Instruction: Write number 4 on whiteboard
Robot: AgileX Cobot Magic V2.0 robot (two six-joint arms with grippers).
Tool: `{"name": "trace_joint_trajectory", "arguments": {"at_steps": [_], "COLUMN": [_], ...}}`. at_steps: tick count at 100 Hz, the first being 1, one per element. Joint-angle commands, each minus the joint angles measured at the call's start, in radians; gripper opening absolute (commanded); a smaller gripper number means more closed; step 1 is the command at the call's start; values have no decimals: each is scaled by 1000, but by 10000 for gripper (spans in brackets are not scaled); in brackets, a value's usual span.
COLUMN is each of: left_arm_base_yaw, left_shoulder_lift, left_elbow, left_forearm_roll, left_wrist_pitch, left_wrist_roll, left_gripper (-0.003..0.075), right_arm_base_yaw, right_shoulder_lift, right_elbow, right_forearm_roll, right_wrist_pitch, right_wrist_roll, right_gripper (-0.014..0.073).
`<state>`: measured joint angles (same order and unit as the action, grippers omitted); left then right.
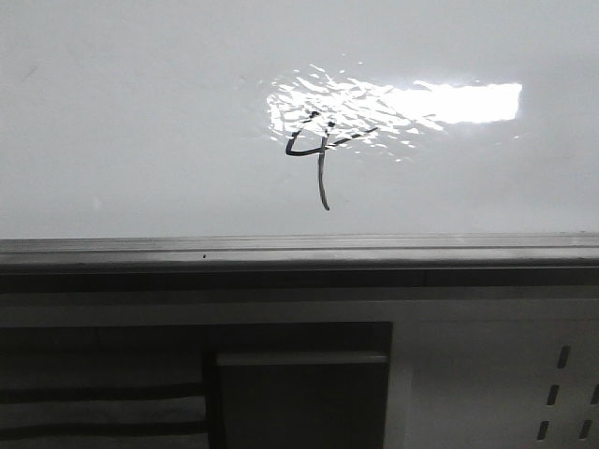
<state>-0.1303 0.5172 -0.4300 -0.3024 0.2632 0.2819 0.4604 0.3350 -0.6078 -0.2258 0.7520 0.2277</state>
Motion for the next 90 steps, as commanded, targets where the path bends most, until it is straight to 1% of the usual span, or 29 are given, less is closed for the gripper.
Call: {"name": "trace_joint_trajectory", "arguments": {"at_steps": [1,16,28,36,52,64,70,75,78,85,86,90], "left_arm_base_yaw": [0,-5,18,43,82,86,86,86,86,83,81,80], "left_shoulder_lift": [1,-69,-211,-312,-471,-547,-551,-551,-551,-551,-551,-551], "left_elbow": [-25,7,78,154,318,395,430,442,452,455,455,455], "left_forearm_roll": [-17,-17,24,44,46,42,32,51,87,224,268,319], "left_wrist_pitch": [-79,-86,-95,-100,-190,-241,-277,-282,-285,-275,-277,-277], "left_wrist_roll": [-13,-13,-13,-13,-13,-13,-18,-65,-109,-253,-282,-339], "left_gripper": [-20,-20,-20,-20,-20,-20,-20,-20,-20,-20,-20,-20], "right_arm_base_yaw": [-4,-4,-4,-4,-4,-4,-4,-4,-4,-4,-4,-4], "right_shoulder_lift": [8,8,8,8,8,8,8,7,7,7,7,7], "right_elbow": [-25,-25,-25,-25,-25,-25,-25,-25,-25,-25,-25,-25], "right_forearm_roll": [-25,-25,-25,-25,-25,-25,-25,-25,-25,-25,-25,-25], "right_wrist_pitch": [-65,-65,-65,-65,-65,-65,-65,-65,-65,-65,-65,-65], "right_wrist_roll": [-4,-4,-4,-4,-4,-4,-4,-4,-4,-4,-4,-4], "right_gripper": [-71,-71,-71,-71,-71,-71,-71,-71,-71,-71,-71,-71]}}
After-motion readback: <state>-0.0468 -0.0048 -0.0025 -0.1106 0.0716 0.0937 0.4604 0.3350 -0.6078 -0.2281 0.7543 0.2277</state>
